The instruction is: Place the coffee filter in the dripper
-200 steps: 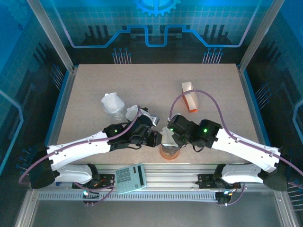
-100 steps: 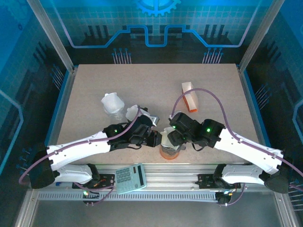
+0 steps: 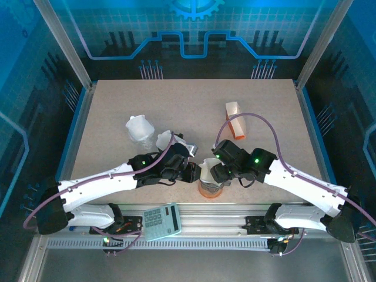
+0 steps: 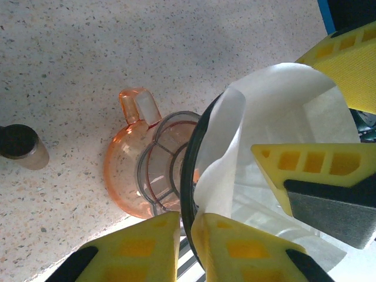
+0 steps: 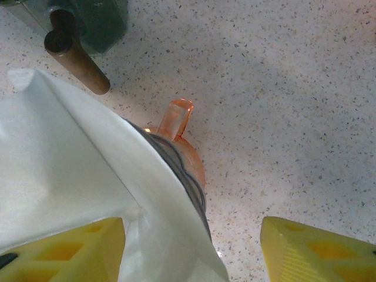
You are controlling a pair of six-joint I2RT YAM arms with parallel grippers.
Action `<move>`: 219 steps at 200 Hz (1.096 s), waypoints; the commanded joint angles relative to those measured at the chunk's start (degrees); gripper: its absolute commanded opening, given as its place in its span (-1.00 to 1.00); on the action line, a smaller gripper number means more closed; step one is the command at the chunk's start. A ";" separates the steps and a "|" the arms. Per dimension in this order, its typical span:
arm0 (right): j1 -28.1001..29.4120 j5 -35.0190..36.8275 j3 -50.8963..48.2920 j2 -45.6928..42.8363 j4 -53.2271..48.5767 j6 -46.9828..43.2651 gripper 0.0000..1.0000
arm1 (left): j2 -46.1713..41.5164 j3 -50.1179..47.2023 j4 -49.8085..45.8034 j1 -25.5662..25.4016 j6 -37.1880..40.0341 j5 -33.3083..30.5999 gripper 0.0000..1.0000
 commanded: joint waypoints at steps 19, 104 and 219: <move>-0.67 -0.24 -0.43 1.32 0.35 -0.74 0.26 | -1.10 -0.49 0.19 0.23 -1.37 1.44 -0.61; -0.59 0.94 -0.85 5.80 0.80 -3.43 0.29 | -0.97 -0.42 0.50 0.22 -1.95 2.96 -0.59; -0.63 0.36 -0.71 8.32 1.43 -6.94 0.33 | -7.50 -3.59 4.58 6.06 1.11 7.58 0.39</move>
